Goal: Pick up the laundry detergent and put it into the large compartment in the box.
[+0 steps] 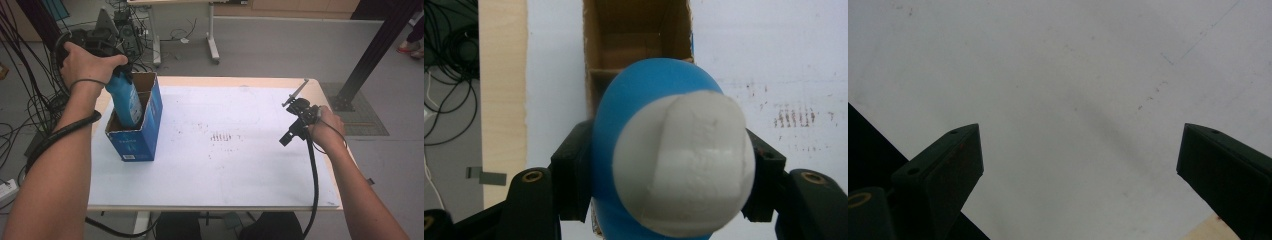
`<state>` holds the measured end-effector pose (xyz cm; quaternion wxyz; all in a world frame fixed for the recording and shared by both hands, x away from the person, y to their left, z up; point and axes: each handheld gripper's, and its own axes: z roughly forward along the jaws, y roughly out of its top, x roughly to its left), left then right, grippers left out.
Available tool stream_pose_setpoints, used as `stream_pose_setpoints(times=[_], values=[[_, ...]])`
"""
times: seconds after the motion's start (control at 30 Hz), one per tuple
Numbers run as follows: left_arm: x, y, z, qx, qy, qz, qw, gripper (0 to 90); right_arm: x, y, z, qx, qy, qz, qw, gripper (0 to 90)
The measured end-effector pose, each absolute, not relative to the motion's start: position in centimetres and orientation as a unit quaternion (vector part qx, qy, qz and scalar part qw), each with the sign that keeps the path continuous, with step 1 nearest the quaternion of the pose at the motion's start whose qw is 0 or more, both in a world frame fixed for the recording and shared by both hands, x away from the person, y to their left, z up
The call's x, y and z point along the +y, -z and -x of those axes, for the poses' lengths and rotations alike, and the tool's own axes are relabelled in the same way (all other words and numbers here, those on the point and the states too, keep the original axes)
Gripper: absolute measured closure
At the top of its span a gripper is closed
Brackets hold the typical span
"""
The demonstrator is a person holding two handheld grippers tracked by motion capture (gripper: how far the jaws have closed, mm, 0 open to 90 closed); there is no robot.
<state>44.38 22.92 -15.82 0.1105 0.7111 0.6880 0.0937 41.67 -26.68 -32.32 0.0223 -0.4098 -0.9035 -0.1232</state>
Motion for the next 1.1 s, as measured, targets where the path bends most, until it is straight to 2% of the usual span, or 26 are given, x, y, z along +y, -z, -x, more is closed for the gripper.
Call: stream_pose_setpoints(times=[1.1], values=[[23.1, 23.7, -44.6, 0.695, -0.071, -0.711, 0.087, 37.5, -26.9, 32.9, -41.4, -0.905, 0.13, 0.403, 0.021, 4.8]])
